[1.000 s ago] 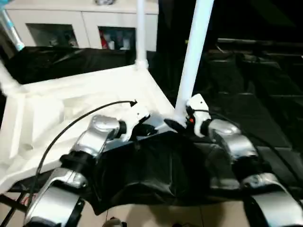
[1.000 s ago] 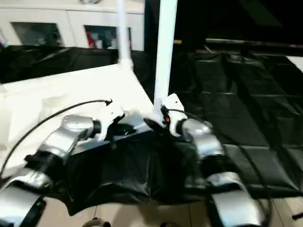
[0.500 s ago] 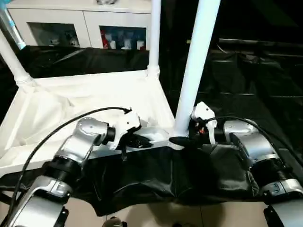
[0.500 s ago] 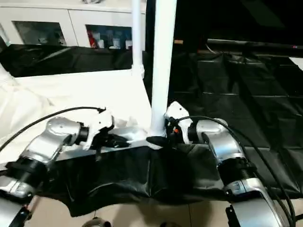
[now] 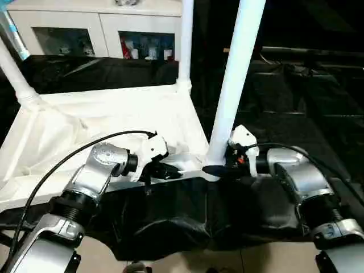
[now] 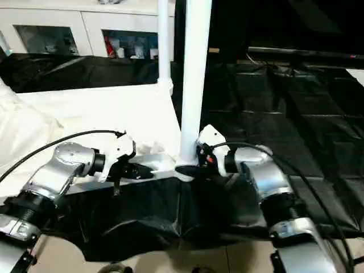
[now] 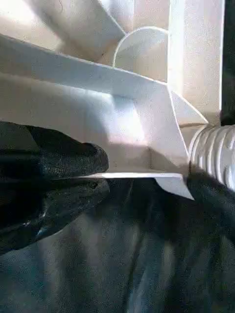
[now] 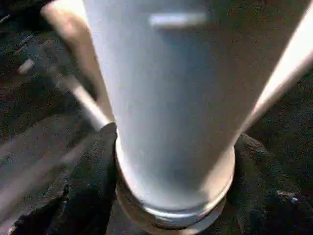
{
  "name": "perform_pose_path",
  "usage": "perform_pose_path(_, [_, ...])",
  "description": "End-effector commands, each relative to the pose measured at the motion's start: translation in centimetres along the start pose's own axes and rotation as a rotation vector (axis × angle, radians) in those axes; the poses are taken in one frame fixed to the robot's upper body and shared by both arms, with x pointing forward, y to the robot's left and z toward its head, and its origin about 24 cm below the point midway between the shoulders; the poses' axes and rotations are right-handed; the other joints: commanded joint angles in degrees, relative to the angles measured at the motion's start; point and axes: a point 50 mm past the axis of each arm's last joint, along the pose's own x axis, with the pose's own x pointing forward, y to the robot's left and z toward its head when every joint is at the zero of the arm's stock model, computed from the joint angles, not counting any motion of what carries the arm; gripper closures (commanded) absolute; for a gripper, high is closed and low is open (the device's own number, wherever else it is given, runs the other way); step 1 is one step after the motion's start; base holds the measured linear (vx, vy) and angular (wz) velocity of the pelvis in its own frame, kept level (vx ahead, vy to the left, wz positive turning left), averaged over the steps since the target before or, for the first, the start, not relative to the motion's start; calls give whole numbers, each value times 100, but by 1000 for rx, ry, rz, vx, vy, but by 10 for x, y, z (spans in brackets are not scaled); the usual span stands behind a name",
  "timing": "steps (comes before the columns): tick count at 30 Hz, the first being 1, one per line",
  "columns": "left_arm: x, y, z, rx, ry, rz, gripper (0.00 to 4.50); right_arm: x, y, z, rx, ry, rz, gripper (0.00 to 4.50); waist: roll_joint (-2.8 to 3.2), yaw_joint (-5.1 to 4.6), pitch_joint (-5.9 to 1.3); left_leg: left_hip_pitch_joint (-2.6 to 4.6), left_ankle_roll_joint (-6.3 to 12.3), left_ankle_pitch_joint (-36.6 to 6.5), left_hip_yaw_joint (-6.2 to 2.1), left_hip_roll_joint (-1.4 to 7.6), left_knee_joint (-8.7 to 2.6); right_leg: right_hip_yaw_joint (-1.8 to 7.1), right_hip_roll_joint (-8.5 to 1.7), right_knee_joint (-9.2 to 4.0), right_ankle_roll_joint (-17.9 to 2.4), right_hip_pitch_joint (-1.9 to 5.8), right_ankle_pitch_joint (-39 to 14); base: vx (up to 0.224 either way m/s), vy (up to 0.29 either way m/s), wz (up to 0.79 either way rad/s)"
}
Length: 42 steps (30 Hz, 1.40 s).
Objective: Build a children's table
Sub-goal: Rotate leg to tighten
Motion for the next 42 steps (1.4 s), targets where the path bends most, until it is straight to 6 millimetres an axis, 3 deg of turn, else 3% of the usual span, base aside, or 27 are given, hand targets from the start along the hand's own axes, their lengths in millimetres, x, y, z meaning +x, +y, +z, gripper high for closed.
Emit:
perform_pose_path(1, [12,5,24,24,-73,59,450,16,3,1,50,-38,-94,175,-43,-44,-405,132,24,-1524,-96,106,-395,244,-331,-500,-806,311,-2534,0,0,0])
perform_pose_path(2, [16,7,26,11,-75,101,450,23,2,1,96,-51,-164,175,-37,-40,-420,118,2,-1519,-111,111,-398,237,-343,-484,-762,347,-2571,0,0,0])
perform_pose_path(3, [18,9,28,5,-75,126,450,27,2,0,124,-56,-201,175,-40,-70,-415,103,2,-1497,-110,116,-410,246,-334,-493,-714,334,-2556,0,0,0])
perform_pose_path(4, [23,11,31,-6,-75,164,450,34,3,1,158,-66,-245,175,-25,-57,-422,139,23,-1535,-105,111,-397,243,-331,-510,-712,318,-2539,0,0,0])
perform_pose_path(9, [42,15,45,-52,-95,294,450,60,12,9,206,-69,-402,176,-10,-92,-432,136,22,-1495,-91,104,-395,250,-310,-489,-833,308,-2207,0,0,0])
perform_pose_path(12, [50,11,50,-16,-102,280,450,75,24,17,147,-96,-390,176,1,-77,-449,124,78,-1429,-81,102,-390,260,-319,-454,-920,328,-1911,0,0,0])
perform_pose_path(15, [50,6,48,9,-102,234,450,75,28,20,180,-136,-317,106,-4,-67,-455,104,180,-1370,-80,107,-394,265,-309,-420,-964,364,-1706,0,0,0])
perform_pose_path(17, [49,4,46,21,-103,203,450,75,29,21,197,-158,-281,98,32,-61,-457,103,226,-1319,-82,113,-391,267,-313,-401,-1039,369,-1542,0,0,0])
perform_pose_path(20, [47,2,44,34,-105,178,450,73,28,21,183,-160,-265,78,17,-86,-457,93,248,-1349,-80,119,-397,266,-306,-389,-1096,380,-1458,0,0,0])
perform_pose_path(24, [41,-5,37,68,-111,89,450,64,25,19,107,-138,-204,42,14,-107,-449,76,261,-1400,-91,124,-403,263,-318,-394,-1094,400,-1534,0,0,0])
perform_pose_path(25, [35,-8,31,77,-97,38,450,54,21,15,57,-120,-146,29,36,-128,-443,110,223,-1477,-94,133,-409,263,-313,-405,-1114,373,-1640,0,0,0])
perform_pose_path(27, [31,-9,27,79,-90,18,450,46,18,13,33,-115,-120,29,35,-125,-437,91,247,-1529,-92,146,-410,275,-314,-400,-1119,387,-1620,0,0,0])
perform_pose_path(30, [24,-10,23,90,-83,-7,450,32,13,10,3,-108,-77,29,48,-103,-432,116,249,-1569,-83,146,-408,275,-300,-412,-1122,367,-1637,0,0,0])
perform_pose_path(35, [3,-15,11,111,-71,-109,450,-2,8,4,-61,-52,90,29,57,-11,-434,110,254,-1548,-82,168,-411,271,-298,-391,-1110,383,-1624,0,0,0])
perform_pose_path(41, [-8,-21,5,115,-55,-181,450,-15,11,-1,-93,15,202,29,54,9,-416,117,207,-1658,-79,166,-415,276,-301,-420,-1057,353,-1904,0,0,0])
perform_pose_path(42, [-11,-22,3,115,-48,-202,450,-16,13,-2,-102,27,226,54,58,5,-413,110,178,-1701,-90,168,-424,271,-301,-421,-1029,358,-1977,0,0,0])
